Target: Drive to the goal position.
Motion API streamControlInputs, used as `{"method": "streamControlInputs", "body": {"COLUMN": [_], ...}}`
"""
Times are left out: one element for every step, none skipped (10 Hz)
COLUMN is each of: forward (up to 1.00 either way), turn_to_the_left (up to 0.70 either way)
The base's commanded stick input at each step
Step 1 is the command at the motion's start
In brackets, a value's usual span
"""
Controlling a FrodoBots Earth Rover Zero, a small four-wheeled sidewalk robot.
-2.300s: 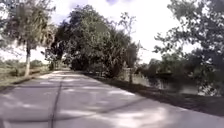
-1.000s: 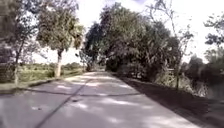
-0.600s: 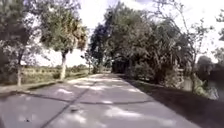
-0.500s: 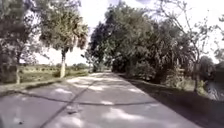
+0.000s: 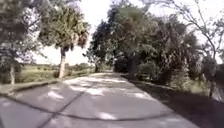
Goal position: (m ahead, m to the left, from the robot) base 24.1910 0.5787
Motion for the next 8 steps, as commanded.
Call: {"method": "streamControlInputs", "body": {"forward": [1.0,1.0,1.0,1.0,1.0,1.0,1.0,0.99], "turn_to_the_left": [0.0,0.0,0.0,0.0,0.0,0.0,0.0,0.0]}}
